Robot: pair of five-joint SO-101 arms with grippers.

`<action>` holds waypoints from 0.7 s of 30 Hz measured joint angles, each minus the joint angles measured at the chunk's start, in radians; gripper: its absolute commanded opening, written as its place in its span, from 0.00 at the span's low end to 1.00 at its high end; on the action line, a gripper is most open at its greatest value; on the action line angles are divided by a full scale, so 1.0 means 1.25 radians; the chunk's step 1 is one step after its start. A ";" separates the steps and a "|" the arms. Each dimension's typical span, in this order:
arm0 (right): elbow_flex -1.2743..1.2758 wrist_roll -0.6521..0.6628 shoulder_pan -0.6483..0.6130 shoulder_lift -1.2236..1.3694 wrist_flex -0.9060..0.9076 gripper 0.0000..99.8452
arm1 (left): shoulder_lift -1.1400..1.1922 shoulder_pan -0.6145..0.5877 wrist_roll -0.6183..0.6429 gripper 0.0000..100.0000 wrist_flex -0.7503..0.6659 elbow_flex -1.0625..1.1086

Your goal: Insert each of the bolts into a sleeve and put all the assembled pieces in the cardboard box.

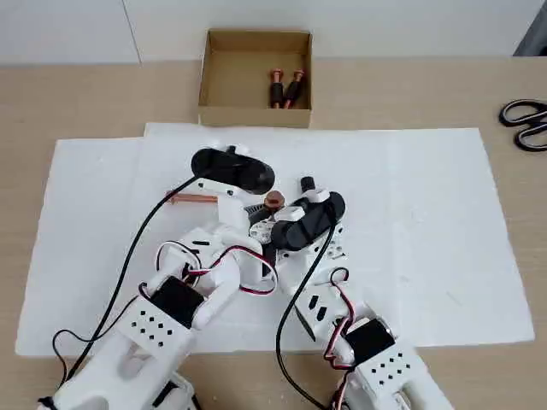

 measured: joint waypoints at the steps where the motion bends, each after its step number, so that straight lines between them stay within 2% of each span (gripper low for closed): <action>1: 0.000 0.000 0.000 0.000 0.000 0.00 | 0.000 0.000 -0.001 0.01 0.000 0.000; 4: 0.000 0.000 0.000 0.000 0.000 0.00 | 0.000 0.000 -0.001 0.02 0.000 0.000; 9: 0.000 0.000 0.000 0.000 0.000 0.00 | 0.000 0.000 -0.001 0.14 0.000 0.000; 21: 0.000 0.001 -0.001 0.000 0.000 0.00 | 0.000 0.000 -0.001 0.15 0.081 -0.054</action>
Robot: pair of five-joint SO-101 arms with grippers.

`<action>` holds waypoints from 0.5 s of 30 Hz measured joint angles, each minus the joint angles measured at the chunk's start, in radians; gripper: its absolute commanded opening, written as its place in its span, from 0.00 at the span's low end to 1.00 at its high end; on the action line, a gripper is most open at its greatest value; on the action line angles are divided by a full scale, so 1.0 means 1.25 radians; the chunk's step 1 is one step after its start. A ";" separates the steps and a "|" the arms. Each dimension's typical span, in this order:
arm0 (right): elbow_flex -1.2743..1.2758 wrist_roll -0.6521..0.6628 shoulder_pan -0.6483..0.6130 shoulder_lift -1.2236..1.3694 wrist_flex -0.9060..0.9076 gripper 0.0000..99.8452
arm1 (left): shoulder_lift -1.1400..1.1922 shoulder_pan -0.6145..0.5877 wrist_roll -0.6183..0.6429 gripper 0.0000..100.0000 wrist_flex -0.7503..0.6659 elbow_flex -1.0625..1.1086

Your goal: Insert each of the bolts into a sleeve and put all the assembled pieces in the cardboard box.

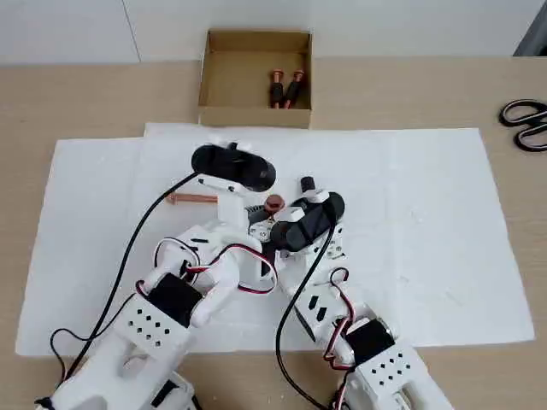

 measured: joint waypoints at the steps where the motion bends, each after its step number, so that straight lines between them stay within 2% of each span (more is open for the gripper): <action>1: 0.000 0.000 0.000 0.000 0.000 0.00 | 0.000 0.000 0.000 0.16 0.000 0.000; 6: 0.000 0.000 0.000 -0.002 0.000 0.00 | 0.000 0.000 0.016 0.23 0.012 0.000; 15: 0.000 -0.002 0.001 -0.002 0.000 0.00 | 0.000 -0.001 0.031 0.23 0.059 -0.021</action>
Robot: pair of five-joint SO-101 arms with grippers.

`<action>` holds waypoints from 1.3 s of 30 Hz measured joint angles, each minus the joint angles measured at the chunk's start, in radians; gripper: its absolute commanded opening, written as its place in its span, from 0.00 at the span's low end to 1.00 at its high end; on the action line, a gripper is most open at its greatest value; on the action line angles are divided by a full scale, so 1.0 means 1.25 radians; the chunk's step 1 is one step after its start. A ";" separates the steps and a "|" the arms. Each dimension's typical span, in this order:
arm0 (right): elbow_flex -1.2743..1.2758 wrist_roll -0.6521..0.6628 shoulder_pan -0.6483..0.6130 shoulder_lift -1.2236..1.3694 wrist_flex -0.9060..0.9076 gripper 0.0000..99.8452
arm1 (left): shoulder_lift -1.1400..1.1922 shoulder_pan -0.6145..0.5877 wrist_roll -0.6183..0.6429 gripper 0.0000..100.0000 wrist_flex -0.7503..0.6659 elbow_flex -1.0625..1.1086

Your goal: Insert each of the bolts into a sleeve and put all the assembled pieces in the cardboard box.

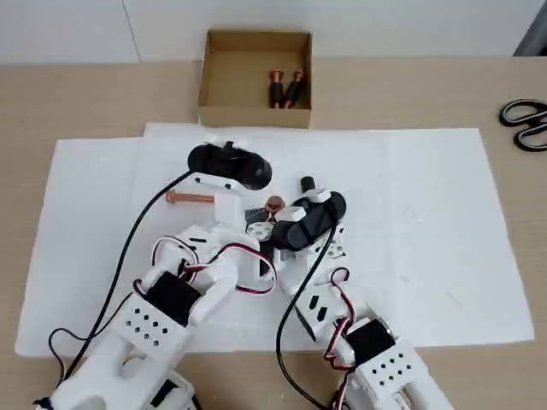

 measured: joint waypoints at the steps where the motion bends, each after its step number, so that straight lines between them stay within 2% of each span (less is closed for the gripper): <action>1: 0.000 0.000 0.000 0.000 0.000 0.00 | 0.000 0.000 0.001 0.23 0.000 0.000; 10: 0.000 0.000 0.000 0.000 0.000 0.00 | 0.000 -0.016 -0.002 0.29 0.015 -0.006; 17: 0.001 0.001 -0.002 0.001 0.000 0.00 | -0.002 -0.032 -0.002 0.29 0.079 -0.018; 27: 0.001 0.001 0.017 0.001 0.000 0.00 | -0.002 -0.042 0.001 0.29 0.110 -0.018; 39: 0.001 0.001 0.020 0.001 0.000 0.00 | -0.163 -0.196 -0.026 0.29 0.128 -0.010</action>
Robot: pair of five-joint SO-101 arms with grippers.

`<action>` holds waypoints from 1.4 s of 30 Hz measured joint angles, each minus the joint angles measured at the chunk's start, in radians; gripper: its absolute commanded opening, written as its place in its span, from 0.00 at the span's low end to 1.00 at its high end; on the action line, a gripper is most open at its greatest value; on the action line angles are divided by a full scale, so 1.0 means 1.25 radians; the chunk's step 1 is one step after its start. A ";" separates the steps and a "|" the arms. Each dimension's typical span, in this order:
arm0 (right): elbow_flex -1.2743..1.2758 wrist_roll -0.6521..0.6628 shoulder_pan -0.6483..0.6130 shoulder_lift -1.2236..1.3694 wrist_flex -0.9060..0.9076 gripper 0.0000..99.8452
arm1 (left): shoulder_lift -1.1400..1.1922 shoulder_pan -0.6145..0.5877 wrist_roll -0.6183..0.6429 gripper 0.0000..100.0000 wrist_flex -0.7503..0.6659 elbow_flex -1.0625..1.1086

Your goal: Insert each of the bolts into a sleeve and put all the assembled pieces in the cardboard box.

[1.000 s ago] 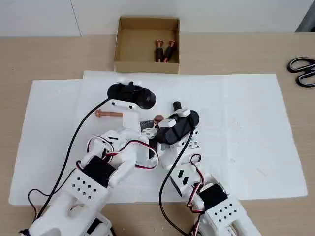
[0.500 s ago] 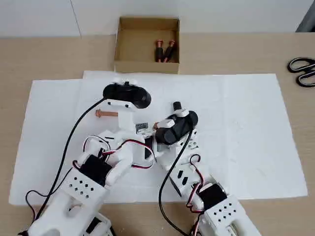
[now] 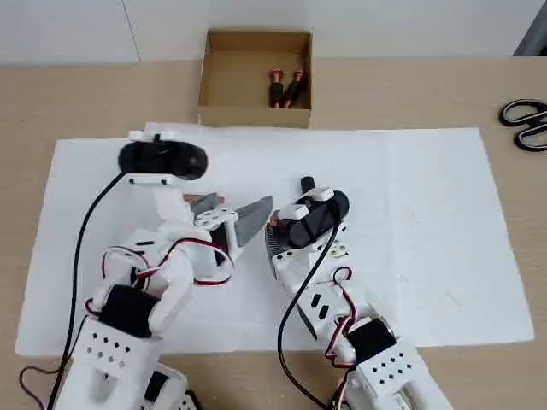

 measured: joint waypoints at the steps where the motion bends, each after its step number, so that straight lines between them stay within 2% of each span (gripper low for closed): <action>1: 0.000 0.000 0.000 0.000 0.000 0.00 | -0.009 -0.018 -0.006 0.29 0.006 0.009; 10: -0.001 0.000 0.061 0.000 0.031 0.00 | -0.131 -0.245 -0.056 0.29 0.151 0.099; 13: -0.031 0.017 0.085 0.000 0.142 0.00 | -0.178 -0.312 -0.095 0.29 0.203 0.115; 18: -0.179 0.070 0.167 0.000 0.362 0.00 | -0.237 -0.436 -0.247 0.29 0.237 0.145; 23: -0.372 0.139 0.211 0.049 0.475 0.00 | -0.285 -0.511 -0.270 0.29 0.239 0.194; 29: -0.613 0.147 0.218 0.306 0.430 0.00 | -0.339 -0.517 -0.275 0.29 0.239 0.211; 42: -1.223 0.147 0.206 1.124 0.050 0.00 | -0.369 -0.517 -0.275 0.29 0.239 0.226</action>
